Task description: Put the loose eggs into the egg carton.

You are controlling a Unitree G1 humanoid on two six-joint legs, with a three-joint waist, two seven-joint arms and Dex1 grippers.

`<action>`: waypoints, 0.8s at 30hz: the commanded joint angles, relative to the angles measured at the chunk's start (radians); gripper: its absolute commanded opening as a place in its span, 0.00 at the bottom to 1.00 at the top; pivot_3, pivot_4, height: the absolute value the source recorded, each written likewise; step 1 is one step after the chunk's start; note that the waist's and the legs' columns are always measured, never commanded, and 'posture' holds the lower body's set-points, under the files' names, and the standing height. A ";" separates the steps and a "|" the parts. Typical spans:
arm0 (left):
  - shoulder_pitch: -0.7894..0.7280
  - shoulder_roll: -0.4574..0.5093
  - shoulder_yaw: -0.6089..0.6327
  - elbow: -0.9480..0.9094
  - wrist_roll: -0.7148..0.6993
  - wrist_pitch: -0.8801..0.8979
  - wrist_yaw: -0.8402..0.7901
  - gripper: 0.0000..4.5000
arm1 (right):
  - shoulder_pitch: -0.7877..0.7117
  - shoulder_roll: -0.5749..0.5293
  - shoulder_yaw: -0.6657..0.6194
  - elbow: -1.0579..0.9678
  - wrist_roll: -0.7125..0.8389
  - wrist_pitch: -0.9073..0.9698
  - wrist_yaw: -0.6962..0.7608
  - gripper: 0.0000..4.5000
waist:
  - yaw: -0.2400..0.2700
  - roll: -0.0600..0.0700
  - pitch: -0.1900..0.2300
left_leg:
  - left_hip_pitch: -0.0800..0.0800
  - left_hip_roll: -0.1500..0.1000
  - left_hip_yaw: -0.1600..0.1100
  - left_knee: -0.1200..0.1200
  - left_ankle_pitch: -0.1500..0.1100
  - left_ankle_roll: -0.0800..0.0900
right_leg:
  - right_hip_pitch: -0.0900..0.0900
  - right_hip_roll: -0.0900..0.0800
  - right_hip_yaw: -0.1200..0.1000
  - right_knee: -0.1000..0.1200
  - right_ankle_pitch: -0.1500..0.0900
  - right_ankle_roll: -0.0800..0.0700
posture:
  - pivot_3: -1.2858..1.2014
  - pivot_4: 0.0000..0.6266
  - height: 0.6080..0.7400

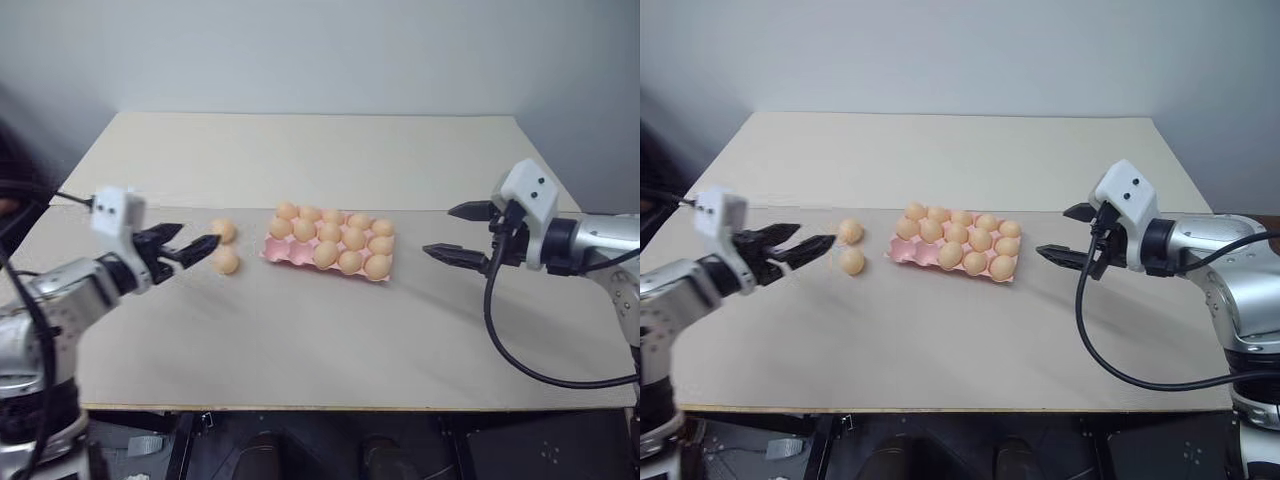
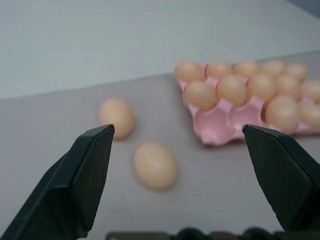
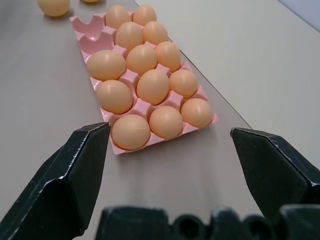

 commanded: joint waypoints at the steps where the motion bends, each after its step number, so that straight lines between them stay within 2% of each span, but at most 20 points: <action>1: 0.114 0.101 0.142 -0.019 -0.026 -0.068 -0.155 1.00 | -0.027 -0.012 -0.011 0.007 -0.010 -0.033 0.014 1.00 | -0.001 0.000 0.000 | 0.000 0.000 0.000 0.000 0.000 0.000 | -0.001 0.000 0.000 0.000 0.000 0.000 | 0.52 0.24 1.00; 3: 0.180 0.147 0.206 -0.009 -0.033 -0.118 -0.242 1.00 | -0.032 -0.011 -0.009 0.017 -0.016 -0.037 0.020 1.00 | -0.001 0.000 0.000 | -0.001 0.001 0.002 0.000 0.000 0.000 | -0.002 0.000 0.000 0.000 0.000 -0.001 | 0.52 0.24 1.00; 7: 0.230 0.253 0.318 0.068 -0.088 -0.108 -0.394 1.00 | -0.050 -0.013 -0.005 0.049 -0.025 -0.053 0.034 1.00 | 0.002 0.000 0.000 | 0.000 0.001 0.002 -0.001 0.000 0.000 | -0.001 0.000 0.000 0.001 -0.001 -0.001 | 0.52 0.24 1.00; 10: 0.256 0.303 0.330 0.089 -0.085 -0.090 -0.425 1.00 | -0.060 -0.019 -0.003 0.080 -0.039 -0.073 0.046 1.00 | 0.001 0.000 0.000 | 0.001 0.001 0.003 -0.001 0.000 0.000 | -0.001 0.000 0.000 0.000 -0.001 -0.001 | 0.52 0.24 1.00; 13: 0.256 0.305 0.316 0.052 -0.130 -0.016 -0.394 1.00 | -0.060 -0.021 -0.003 0.090 -0.048 -0.084 0.051 1.00 | 0.001 0.000 0.000 | 0.000 0.001 0.004 -0.002 0.000 0.000 | -0.003 0.000 0.001 0.001 -0.001 -0.001 | 0.52 0.24 1.00; 16: 0.210 0.247 0.256 0.003 -0.140 0.045 -0.252 1.00 | -0.055 -0.016 -0.004 0.081 -0.049 -0.081 0.049 1.00 | 0.001 0.000 0.000 | -0.002 0.001 0.004 -0.002 0.000 0.000 | -0.005 0.000 0.001 0.001 -0.001 -0.001 | 0.52 0.24 1.00; 20: 0.064 0.093 0.107 -0.101 -0.079 0.173 0.082 1.00 | -0.047 -0.016 -0.010 0.069 -0.047 -0.075 0.044 1.00 | 0.008 0.000 0.000 | -0.001 0.001 0.003 -0.001 0.000 0.000 | -0.003 0.000 0.001 0.002 0.000 -0.001 | 0.52 0.24 1.00; 24: -0.038 -0.026 0.028 -0.191 -0.108 0.259 0.213 1.00 | -0.039 -0.016 -0.016 0.053 -0.042 -0.067 0.038 1.00 | 0.013 -0.001 0.000 | -0.003 0.001 0.002 0.000 0.000 0.001 | -0.004 0.000 0.001 0.002 0.000 0.000 | 0.52 0.24 1.00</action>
